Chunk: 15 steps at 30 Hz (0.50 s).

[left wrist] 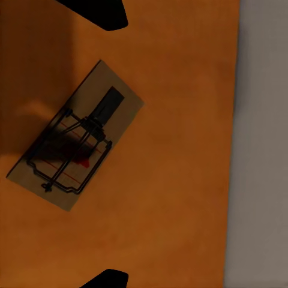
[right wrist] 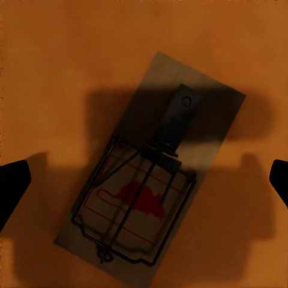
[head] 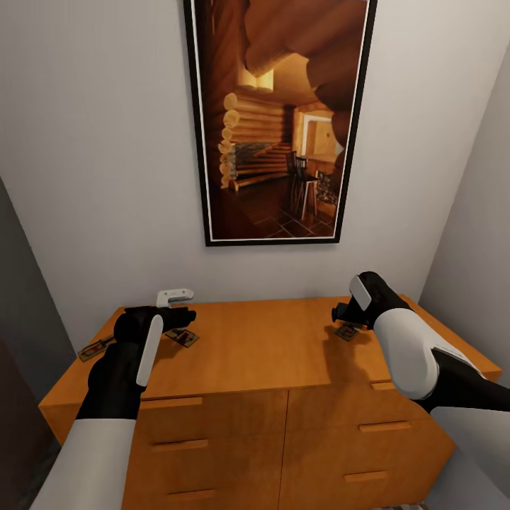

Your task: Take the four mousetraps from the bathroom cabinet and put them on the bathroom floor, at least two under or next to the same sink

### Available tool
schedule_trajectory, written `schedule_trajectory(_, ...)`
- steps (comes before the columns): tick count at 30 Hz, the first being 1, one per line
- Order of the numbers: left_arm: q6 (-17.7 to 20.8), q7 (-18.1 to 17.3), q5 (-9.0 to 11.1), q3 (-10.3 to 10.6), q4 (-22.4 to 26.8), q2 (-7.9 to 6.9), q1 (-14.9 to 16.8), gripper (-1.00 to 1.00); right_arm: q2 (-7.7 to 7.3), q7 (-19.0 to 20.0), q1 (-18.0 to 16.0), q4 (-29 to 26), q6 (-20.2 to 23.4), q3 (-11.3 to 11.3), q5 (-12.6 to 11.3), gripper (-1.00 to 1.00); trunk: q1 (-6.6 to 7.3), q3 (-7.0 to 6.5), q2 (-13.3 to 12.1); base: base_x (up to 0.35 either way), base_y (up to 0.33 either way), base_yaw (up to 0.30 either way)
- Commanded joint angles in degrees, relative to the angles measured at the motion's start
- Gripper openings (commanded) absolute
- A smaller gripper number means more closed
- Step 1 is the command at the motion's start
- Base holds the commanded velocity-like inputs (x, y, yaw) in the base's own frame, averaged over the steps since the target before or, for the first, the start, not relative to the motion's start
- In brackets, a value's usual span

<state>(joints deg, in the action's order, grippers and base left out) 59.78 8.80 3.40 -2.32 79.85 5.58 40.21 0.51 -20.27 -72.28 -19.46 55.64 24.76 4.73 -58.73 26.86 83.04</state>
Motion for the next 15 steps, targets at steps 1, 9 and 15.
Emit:
schedule_trajectory(1, 0.2, 0.3, 0.4, -0.1, 0.0, 0.04, 0.0, 1.0, 0.06, 0.1, -0.1, -0.1, 0.2, 0.4, 0.5, 1.0, 0.0, 0.07, 0.0, 0.0, 0.0, 0.0)
schedule_trajectory(9, 0.2, 0.3, 0.4, -0.1, 0.0, 0.04, 0.0, 1.0, 0.15, 0.1, -0.1, 0.0, -0.4, 0.4, 0.5, 1.0, 0.0, 0.07, 0.0, 0.0, 0.0, 0.0)
schedule_trajectory(15, 0.2, 0.3, 0.4, -0.1, 0.0, 0.04, 0.0, 1.0, 0.15, 0.1, -0.1, 0.1, -1.5, 0.3, 0.5, 1.0, 0.0, 0.07, 0.0, 0.0, 0.0, 0.0)
